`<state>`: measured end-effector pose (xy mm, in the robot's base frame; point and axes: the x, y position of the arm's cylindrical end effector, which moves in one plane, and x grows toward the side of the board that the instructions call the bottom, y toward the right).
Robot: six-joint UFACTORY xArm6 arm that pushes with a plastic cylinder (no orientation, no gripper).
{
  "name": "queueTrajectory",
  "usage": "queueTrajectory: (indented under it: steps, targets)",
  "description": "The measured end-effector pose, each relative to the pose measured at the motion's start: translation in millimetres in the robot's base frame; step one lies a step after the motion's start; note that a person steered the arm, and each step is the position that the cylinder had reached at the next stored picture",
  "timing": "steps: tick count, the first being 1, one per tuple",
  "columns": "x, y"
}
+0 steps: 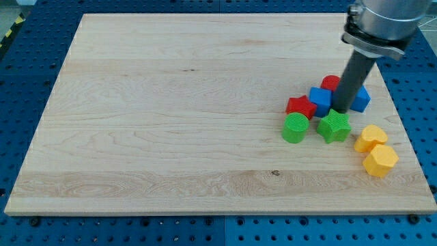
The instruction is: Slide the red circle a bit right
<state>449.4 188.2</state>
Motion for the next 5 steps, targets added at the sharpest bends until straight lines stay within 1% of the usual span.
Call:
queueTrajectory:
  steps: [2, 3, 4, 5]
  targets:
    - [-37, -42]
    - [-42, -31]
    - [-42, 10]
    - [-42, 9]
